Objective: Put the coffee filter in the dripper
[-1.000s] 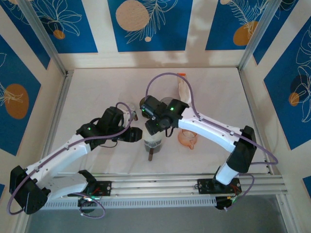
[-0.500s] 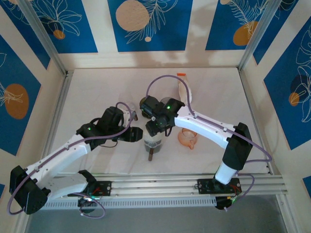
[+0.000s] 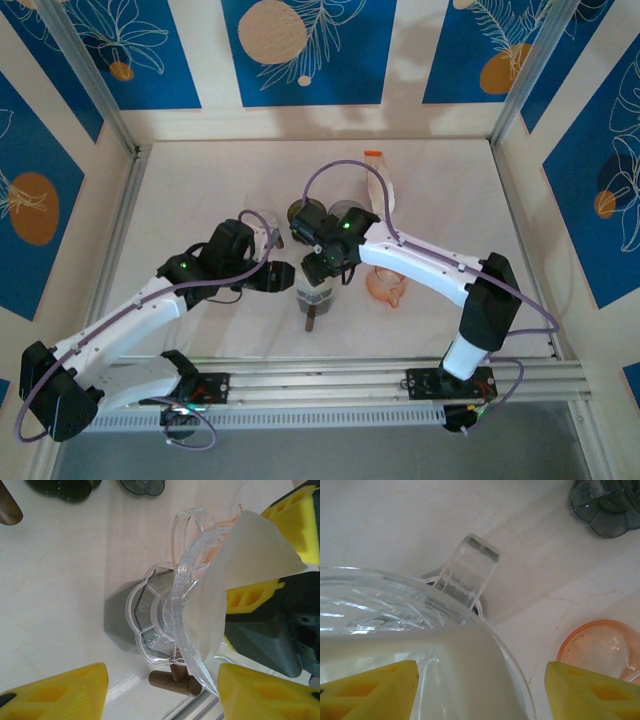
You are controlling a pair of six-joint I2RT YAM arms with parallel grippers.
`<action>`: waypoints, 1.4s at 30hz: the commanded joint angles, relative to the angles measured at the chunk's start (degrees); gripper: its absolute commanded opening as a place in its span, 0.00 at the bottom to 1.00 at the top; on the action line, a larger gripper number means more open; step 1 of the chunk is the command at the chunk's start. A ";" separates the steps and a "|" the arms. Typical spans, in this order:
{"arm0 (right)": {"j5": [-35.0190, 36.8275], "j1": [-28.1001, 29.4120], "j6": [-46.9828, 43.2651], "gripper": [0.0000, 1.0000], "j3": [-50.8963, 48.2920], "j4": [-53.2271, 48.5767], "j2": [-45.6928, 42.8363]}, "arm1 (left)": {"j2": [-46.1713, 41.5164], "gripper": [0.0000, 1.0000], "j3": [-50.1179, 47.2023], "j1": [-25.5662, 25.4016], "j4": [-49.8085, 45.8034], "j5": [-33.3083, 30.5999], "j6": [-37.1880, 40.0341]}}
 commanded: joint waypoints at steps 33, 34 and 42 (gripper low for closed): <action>1.02 -0.08 1.45 0.68 -3.02 1.48 5.56 | 0.98 0.80 -0.43 -0.11 3.13 -3.81 -1.10; 0.81 0.01 1.36 0.68 -2.80 1.57 5.37 | 1.04 0.80 -0.35 -0.06 2.92 -3.94 -1.09; 0.59 0.57 1.59 0.68 0.29 0.28 1.32 | 1.52 0.78 -0.50 0.06 2.24 -5.04 -1.45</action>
